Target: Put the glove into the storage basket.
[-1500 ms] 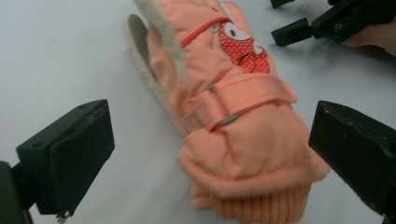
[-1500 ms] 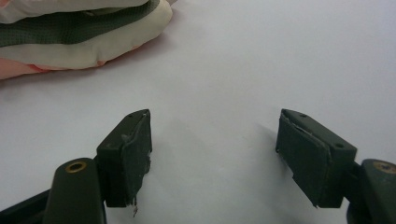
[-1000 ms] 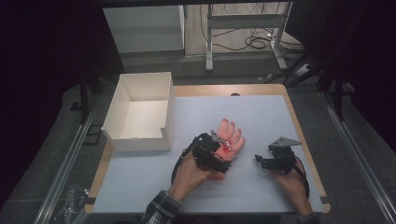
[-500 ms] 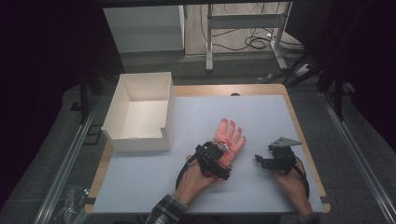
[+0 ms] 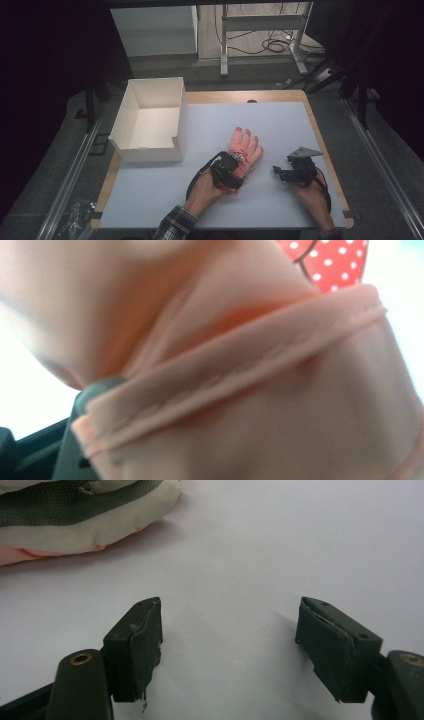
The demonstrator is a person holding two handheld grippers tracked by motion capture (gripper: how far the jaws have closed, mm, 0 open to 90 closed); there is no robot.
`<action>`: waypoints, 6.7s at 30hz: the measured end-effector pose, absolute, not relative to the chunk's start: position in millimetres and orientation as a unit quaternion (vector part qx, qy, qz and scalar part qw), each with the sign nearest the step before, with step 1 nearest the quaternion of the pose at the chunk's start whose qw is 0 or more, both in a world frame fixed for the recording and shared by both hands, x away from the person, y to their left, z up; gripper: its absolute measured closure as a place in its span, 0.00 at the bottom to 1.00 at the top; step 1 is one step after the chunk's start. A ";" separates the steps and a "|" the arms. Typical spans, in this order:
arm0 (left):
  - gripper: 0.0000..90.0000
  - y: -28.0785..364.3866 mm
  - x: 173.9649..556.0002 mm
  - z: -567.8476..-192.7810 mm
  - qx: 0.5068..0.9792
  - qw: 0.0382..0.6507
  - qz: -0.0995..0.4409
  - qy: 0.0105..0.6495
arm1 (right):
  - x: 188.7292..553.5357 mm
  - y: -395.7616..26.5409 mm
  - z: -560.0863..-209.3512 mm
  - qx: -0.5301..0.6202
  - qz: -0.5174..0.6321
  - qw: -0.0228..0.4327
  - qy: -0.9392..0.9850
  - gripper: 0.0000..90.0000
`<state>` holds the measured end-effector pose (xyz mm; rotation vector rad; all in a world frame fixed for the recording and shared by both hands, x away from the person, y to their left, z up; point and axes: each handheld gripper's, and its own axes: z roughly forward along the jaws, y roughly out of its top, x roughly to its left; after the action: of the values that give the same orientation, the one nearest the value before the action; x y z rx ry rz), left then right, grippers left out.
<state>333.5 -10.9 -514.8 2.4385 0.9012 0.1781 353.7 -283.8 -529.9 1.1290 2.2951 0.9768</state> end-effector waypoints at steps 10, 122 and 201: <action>0.46 -1.1 338.8 -504.4 0.901 0.273 0.064 0.330 | 353.7 -283.8 -529.9 0.404 0.350 0.200 0.821 0.30; 0.41 211.6 430.7 -381.0 0.761 0.256 0.192 0.564 | 355.6 -282.2 -531.4 0.418 0.336 0.204 0.819 0.12; 0.05 220.6 460.9 -447.4 0.767 0.212 0.132 0.590 | 355.5 -282.2 -531.3 0.418 0.336 0.204 0.819 0.12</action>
<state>460.9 220.6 -447.4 2.1309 1.6395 0.3674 355.5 -282.2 -531.3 1.1648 2.2846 0.9371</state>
